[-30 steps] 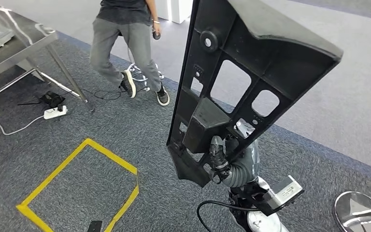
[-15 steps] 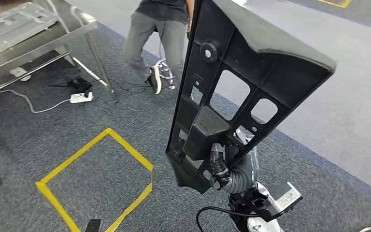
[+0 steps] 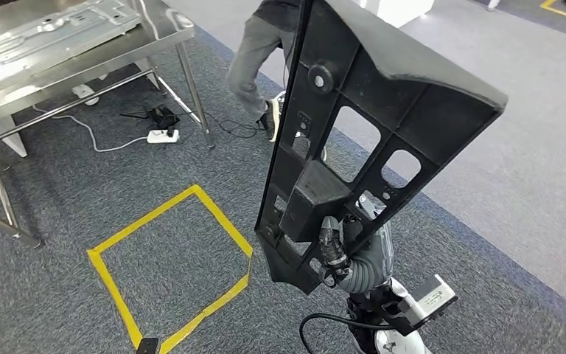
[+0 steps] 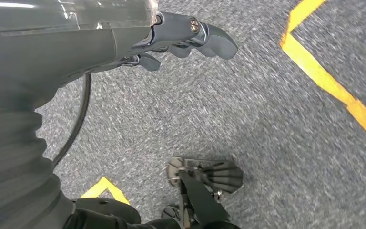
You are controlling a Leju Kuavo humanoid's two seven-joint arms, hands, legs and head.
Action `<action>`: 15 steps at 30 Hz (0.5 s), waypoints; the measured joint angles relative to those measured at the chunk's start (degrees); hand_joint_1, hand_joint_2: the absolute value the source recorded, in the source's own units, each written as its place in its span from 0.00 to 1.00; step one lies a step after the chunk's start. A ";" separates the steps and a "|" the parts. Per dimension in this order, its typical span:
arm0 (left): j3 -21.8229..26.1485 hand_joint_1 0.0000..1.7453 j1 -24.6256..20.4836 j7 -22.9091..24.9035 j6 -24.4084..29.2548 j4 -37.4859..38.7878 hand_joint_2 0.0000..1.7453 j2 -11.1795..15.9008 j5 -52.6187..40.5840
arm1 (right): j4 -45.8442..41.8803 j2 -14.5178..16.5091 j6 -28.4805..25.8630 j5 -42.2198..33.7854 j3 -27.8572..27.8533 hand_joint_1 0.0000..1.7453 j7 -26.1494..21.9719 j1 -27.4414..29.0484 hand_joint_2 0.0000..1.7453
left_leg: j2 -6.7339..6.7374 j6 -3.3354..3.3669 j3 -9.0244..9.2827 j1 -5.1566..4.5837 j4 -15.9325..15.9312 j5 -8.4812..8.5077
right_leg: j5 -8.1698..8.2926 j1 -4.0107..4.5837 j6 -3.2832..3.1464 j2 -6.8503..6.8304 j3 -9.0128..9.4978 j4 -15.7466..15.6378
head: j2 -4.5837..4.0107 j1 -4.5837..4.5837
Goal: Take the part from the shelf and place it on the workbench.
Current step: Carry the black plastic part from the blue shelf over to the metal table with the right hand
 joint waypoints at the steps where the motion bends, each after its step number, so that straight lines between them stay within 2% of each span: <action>1: -0.01 0.00 -0.06 -0.02 0.00 0.00 1.00 0.00 -0.01 | 0.00 0.00 -0.03 0.00 0.00 1.00 0.09 0.00 1.00 | 1.04 0.23 1.93 -0.27 -3.63 1.26 | -0.23 0.11 0.25 -0.50 0.22 0.00 | 0.00 0.01; 2: -0.02 0.00 -0.18 -0.02 0.00 0.00 1.00 0.00 -0.03 | 0.00 0.00 -0.04 0.01 0.00 1.00 0.17 -0.01 1.00 | 1.83 0.57 3.33 -0.53 -6.32 1.97 | -0.45 0.21 0.53 -0.96 0.40 0.01 | 0.00 0.05; 3: -0.05 0.00 -0.29 -0.02 0.01 0.00 1.00 0.00 -0.05 | 0.00 0.00 -0.04 0.05 0.00 1.00 0.23 -0.01 1.00 | 2.29 0.94 4.01 -0.83 -7.71 2.04 | -0.63 0.29 0.85 -1.36 0.55 -0.02 | 0.00 0.07; 4: -0.11 0.00 -0.35 0.01 0.02 0.00 1.00 0.00 -0.07 | 0.00 0.00 -0.04 0.12 0.00 1.00 0.30 -0.02 1.00 | 2.08 1.29 4.08 -1.13 -7.92 1.82 | -0.77 0.36 1.18 -1.74 0.66 -0.13 | 0.01 0.11; 6: -0.25 0.00 -0.22 0.07 0.06 0.00 1.00 -0.01 -0.09 | -0.01 0.00 -0.05 0.28 0.00 1.00 0.50 -0.04 1.00 | 0.94 1.99 4.35 -1.10 -8.45 1.89 | -1.11 0.21 1.91 -2.21 1.06 -0.25 | 0.01 0.12; 8: -0.40 0.00 -0.14 0.09 0.08 0.00 1.00 -0.03 -0.13 | -0.04 0.00 -0.10 0.38 0.00 1.00 0.65 -0.08 1.00 | -0.07 2.75 5.07 -0.84 -9.20 2.07 | -2.62 -0.01 2.46 -0.43 0.39 1.94 | 0.02 0.35; 10: -0.57 0.00 -0.30 0.08 0.08 0.00 1.00 -0.04 -0.18 | -0.08 -0.02 -0.19 0.43 0.00 1.00 0.77 -0.02 1.00 | -1.08 3.33 5.42 -0.75 -9.47 2.07 | -5.68 -0.12 2.65 2.11 -2.91 8.47 | 0.01 0.69; 11: -0.63 0.00 -0.41 0.07 0.08 0.00 1.00 -0.02 -0.20 | -0.09 -0.04 -0.22 0.44 0.00 1.00 0.84 0.06 1.00 | -1.69 3.54 5.43 -0.78 -9.44 2.01 | -7.01 -0.11 2.69 2.64 -5.05 12.19 | 0.01 0.77; 12: -0.67 0.00 -0.46 0.07 0.09 0.00 1.00 -0.01 -0.21 | -0.09 -0.07 -0.24 0.45 0.00 1.00 0.91 0.15 1.00 | -2.43 3.60 5.46 -0.81 -9.39 1.95 | -7.43 -0.12 2.74 2.84 -6.67 14.71 | 0.00 0.79; 13: -0.70 0.00 -0.44 0.07 0.09 0.00 1.00 0.00 -0.21 | -0.09 -0.09 -0.25 0.46 0.00 1.00 0.97 0.22 1.00 | -3.22 3.61 5.51 -0.82 -9.30 1.88 | -6.74 -0.16 2.77 2.92 -7.36 15.24 | 0.01 0.79; 14: -0.73 0.00 -0.40 0.07 0.07 0.00 1.00 0.00 -0.22 | -0.09 -0.10 -0.25 0.49 0.00 1.00 1.02 0.24 1.00 | -4.03 3.55 5.56 -0.80 -9.14 1.80 | -5.02 -0.20 2.75 3.08 -6.99 13.65 | 0.01 0.79; 15: -0.76 0.00 -0.35 0.07 0.05 0.00 1.00 -0.04 -0.22 | -0.09 -0.11 -0.26 0.58 0.00 1.00 1.09 0.23 1.00 | -4.82 3.39 5.60 -0.75 -8.91 1.68 | -2.65 -0.27 2.69 3.63 -5.71 10.31 | 0.01 0.81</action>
